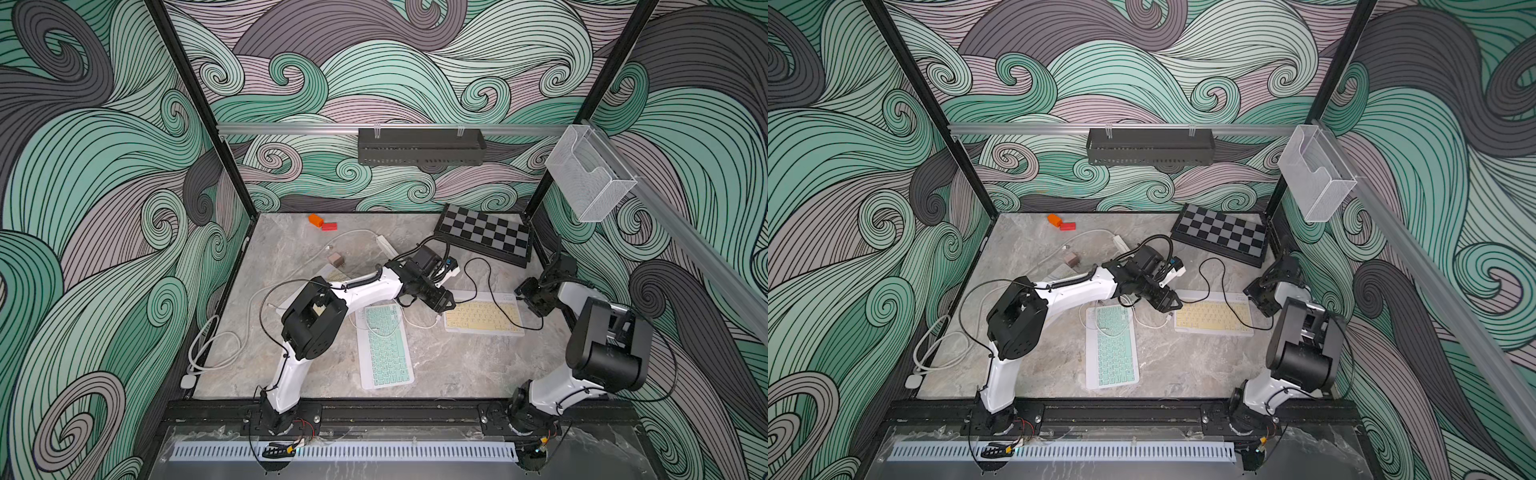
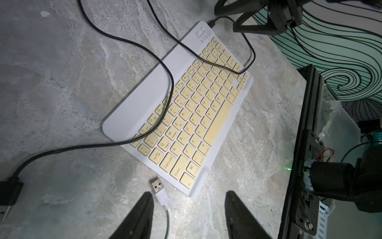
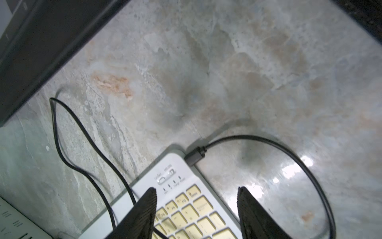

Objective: Unplug the wireless keyboard
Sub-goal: Adjust the keyboard at the center of the board.

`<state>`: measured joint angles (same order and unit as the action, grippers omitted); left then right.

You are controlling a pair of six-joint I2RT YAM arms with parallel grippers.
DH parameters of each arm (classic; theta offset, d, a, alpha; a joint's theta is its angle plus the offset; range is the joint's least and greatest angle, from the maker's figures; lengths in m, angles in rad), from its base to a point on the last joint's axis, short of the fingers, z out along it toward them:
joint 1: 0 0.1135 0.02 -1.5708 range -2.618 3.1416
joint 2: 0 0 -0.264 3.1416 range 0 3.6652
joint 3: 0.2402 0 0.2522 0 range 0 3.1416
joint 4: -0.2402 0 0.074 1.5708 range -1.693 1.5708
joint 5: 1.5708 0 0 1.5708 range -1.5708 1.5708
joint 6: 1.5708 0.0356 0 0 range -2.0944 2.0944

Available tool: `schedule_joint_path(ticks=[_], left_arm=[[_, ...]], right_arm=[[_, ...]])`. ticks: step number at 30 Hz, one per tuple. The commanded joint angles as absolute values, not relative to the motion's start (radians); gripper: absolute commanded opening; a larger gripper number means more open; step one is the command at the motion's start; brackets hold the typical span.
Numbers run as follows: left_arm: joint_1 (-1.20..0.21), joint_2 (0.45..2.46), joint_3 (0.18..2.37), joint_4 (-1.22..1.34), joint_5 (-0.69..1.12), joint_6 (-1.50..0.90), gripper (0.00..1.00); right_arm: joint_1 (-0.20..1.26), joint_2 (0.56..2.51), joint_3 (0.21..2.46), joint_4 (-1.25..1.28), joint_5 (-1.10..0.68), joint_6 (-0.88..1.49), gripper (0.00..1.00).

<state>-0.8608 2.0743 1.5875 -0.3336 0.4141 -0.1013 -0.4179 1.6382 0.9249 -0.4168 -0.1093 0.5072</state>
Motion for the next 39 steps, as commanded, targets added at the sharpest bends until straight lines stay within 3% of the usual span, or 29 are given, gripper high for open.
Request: schedule_joint_path(ticks=[1,10,21,32,39], left_arm=[[-0.873,2.104,1.623,-0.371,0.402,-0.067,0.56],[-0.873,2.116,1.625,-0.370,0.426,-0.054,0.55],[-0.869,2.099,1.617,-0.372,0.410,-0.054,0.55],[-0.834,2.138,1.653,-0.399,0.413,-0.059,0.55],[-0.832,2.154,1.654,-0.399,0.419,-0.073,0.55]], right_arm=[[-0.434,1.697,0.945,-0.382,-0.130,0.555,0.61],[-0.445,1.775,0.986,-0.282,-0.090,0.614,0.56],[-0.362,1.814,1.027,-0.300,0.065,0.700,0.37],[-0.270,1.877,1.075,-0.314,-0.163,0.709,0.35],[-0.175,1.884,1.092,-0.314,-0.208,0.720,0.33]])
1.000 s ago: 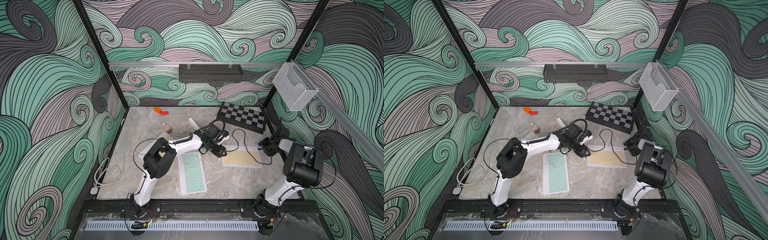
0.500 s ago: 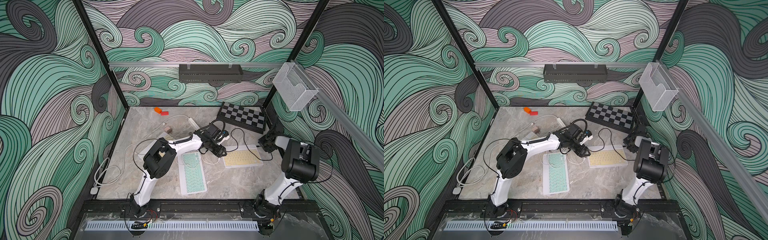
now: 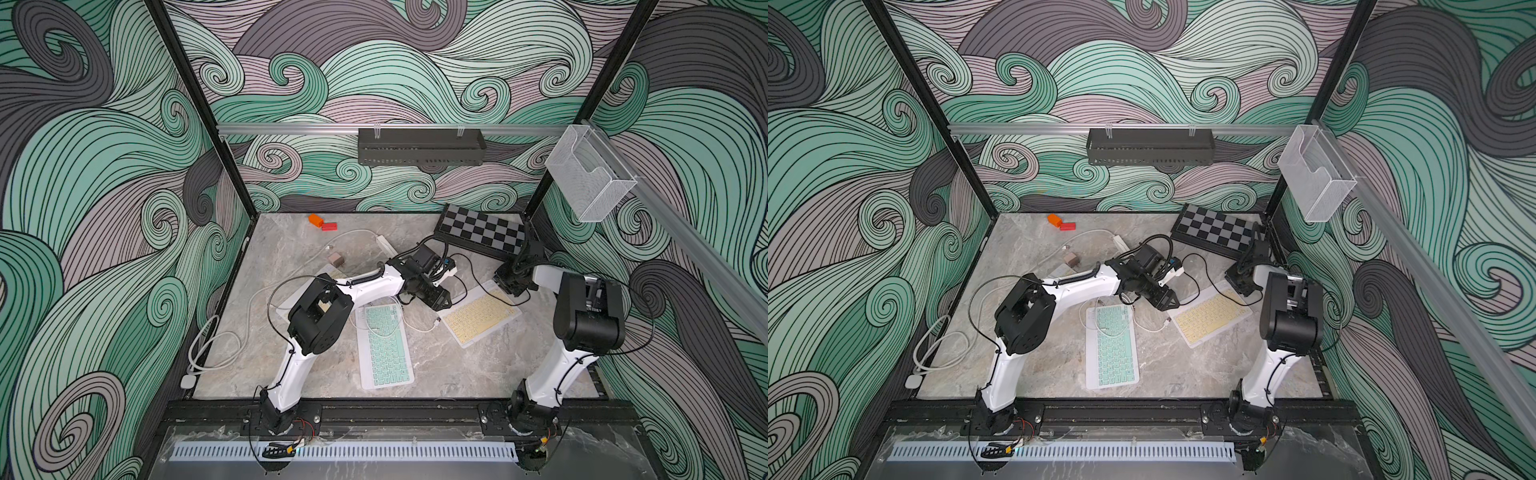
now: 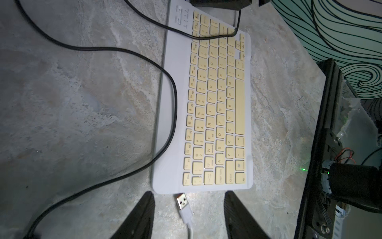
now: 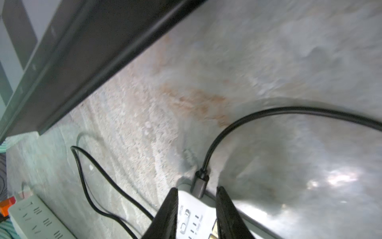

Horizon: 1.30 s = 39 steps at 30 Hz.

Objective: Unplug the wireless keyboard
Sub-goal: Adjust the keyboard at the center of the board, then pick up the keyboard from the center of the board.

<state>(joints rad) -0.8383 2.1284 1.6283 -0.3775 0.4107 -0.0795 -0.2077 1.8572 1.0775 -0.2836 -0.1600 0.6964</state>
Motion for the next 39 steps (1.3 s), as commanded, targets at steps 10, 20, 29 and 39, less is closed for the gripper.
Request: schedule_joint_path(ticks=[10,20,29,39], left_arm=[[-0.832,2.154,1.643,-0.412,0.419,-0.070,0.55],[-0.833,2.141,1.635,-0.417,0.412,-0.062,0.54],[-0.833,2.139,1.634,-0.417,0.413,-0.067,0.54],[-0.833,2.122,1.617,-0.413,0.407,-0.067,0.54]], right_arm=[[-0.187,1.877,1.172,-0.339,-0.085,0.679,0.36],[-0.181,1.973,1.239,-0.360,-0.099,0.706,0.33],[-0.187,1.966,1.235,-0.359,-0.081,0.720,0.44],[-0.184,2.023,1.263,-0.350,-0.024,0.776,0.30]])
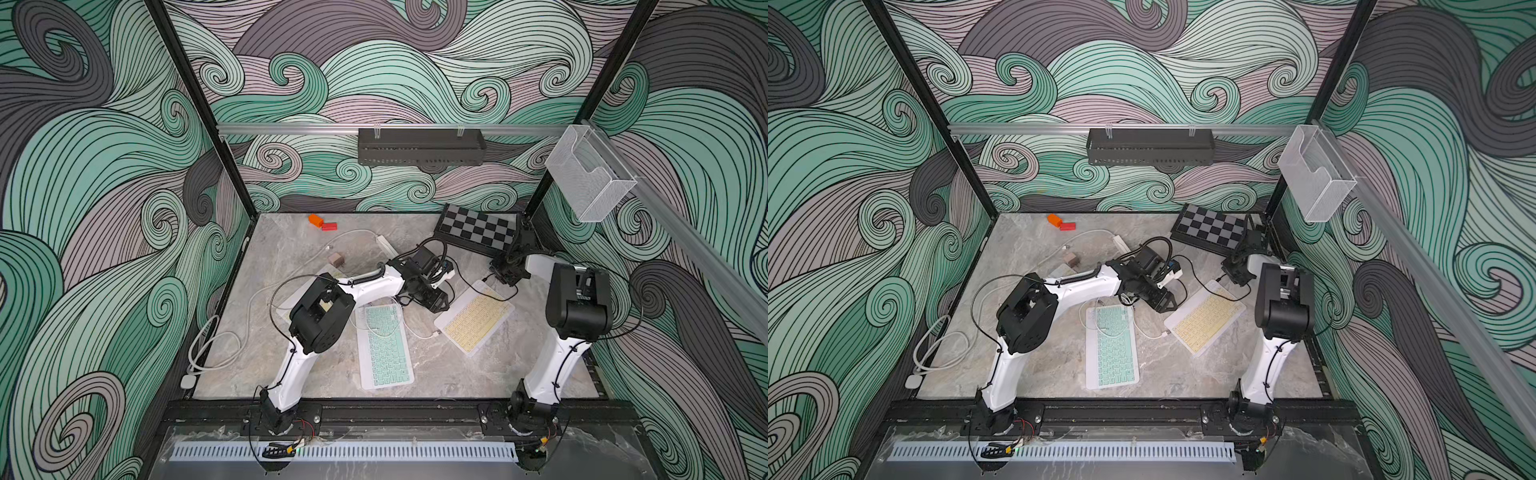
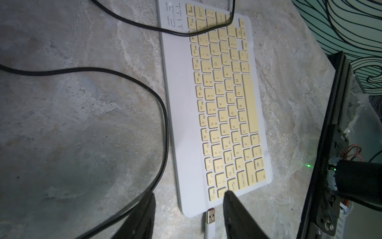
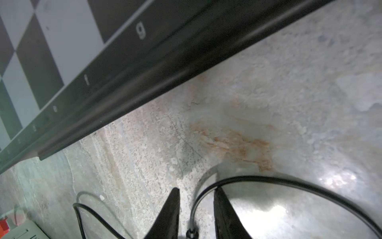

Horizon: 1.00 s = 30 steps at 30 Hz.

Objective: Unplug the wireless keyboard
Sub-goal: Pick up the keyboard from the center of the board.

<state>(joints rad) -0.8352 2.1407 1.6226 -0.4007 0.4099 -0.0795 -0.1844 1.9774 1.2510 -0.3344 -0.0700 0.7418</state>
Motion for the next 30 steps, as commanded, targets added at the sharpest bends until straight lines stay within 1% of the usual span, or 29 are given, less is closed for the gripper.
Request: schedule_joint_path(ticks=[1,5,14,15,21,30], left_arm=[[-0.832,2.121,1.615,-0.414,0.407,-0.067,0.54],[-0.833,2.115,1.608,-0.411,0.406,-0.066,0.54],[-0.831,2.111,1.606,-0.410,0.403,-0.066,0.54],[-0.831,2.111,1.606,-0.411,0.404,-0.066,0.53],[-0.830,2.115,1.610,-0.408,0.407,-0.069,0.53],[-0.831,2.157,1.672,-0.406,0.433,-0.076,0.53]], right_arm=[[-0.185,2.028,1.264,-0.350,-0.022,0.779,0.30],[-0.183,2.034,1.270,-0.350,-0.005,0.787,0.27],[-0.181,2.049,1.294,-0.351,-0.028,0.760,0.01],[-0.178,2.048,1.293,-0.350,-0.031,0.754,0.00],[-0.177,2.010,1.286,-0.306,-0.073,0.714,0.00],[-0.158,1.865,1.271,-0.290,-0.142,0.631,0.00]])
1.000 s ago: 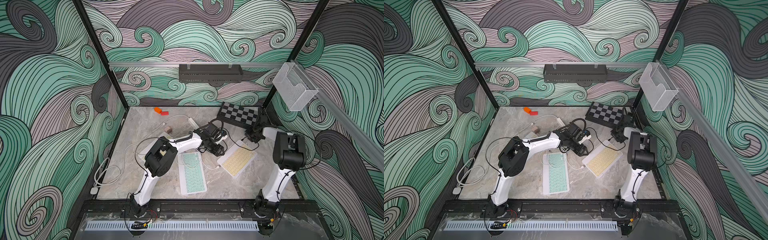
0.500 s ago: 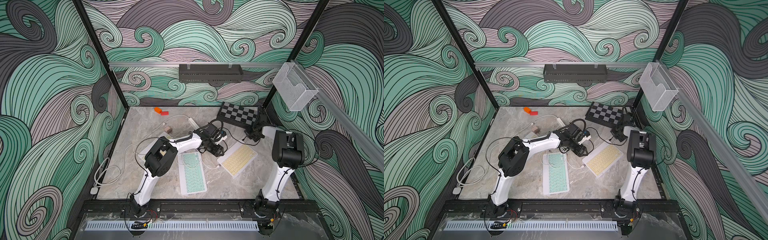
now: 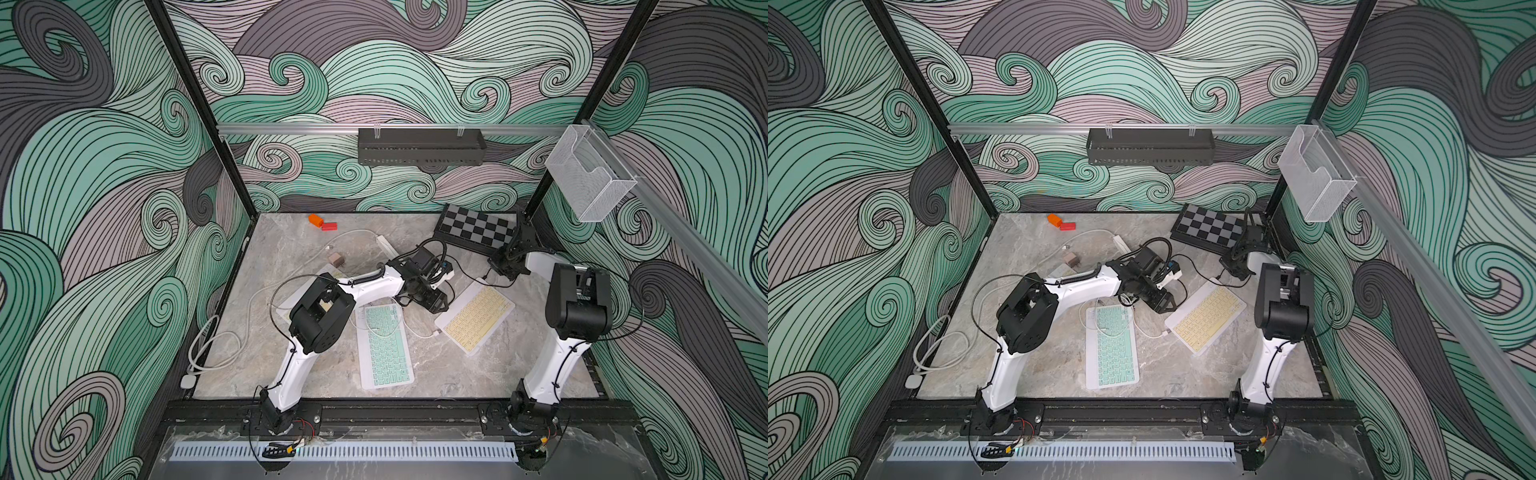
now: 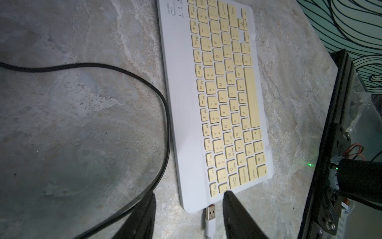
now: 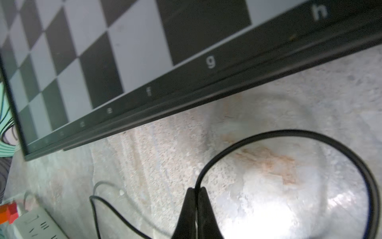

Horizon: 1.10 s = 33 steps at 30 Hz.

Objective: Unplug the wireless keyboard
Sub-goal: Pick up the keyboard from the center of the board.

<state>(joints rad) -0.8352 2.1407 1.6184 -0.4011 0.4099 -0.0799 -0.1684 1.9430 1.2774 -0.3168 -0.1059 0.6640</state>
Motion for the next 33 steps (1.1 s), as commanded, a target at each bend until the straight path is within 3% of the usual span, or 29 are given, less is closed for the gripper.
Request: schedule_joint_path(ticks=[1,11,29,31,33], left_arm=[[-0.830,2.169,1.690,-0.404,0.439,-0.077,0.54],[-0.820,2.308,1.880,-0.350,0.509,-0.085,0.58],[-0.790,2.493,2.010,-0.167,0.706,-0.165,0.62],[-0.790,2.500,2.007,-0.135,0.737,-0.181,0.58],[-0.790,2.505,2.006,-0.104,0.771,-0.198,0.46]], right_arm=[[-0.157,1.848,1.265,-0.290,-0.145,0.625,0.00],[-0.152,1.720,1.210,-0.295,-0.182,0.619,0.00],[-0.126,1.626,1.229,-0.339,-0.219,0.619,0.00],[-0.126,1.623,1.227,-0.339,-0.221,0.619,0.00],[-0.121,1.620,1.226,-0.339,-0.225,0.621,0.00]])
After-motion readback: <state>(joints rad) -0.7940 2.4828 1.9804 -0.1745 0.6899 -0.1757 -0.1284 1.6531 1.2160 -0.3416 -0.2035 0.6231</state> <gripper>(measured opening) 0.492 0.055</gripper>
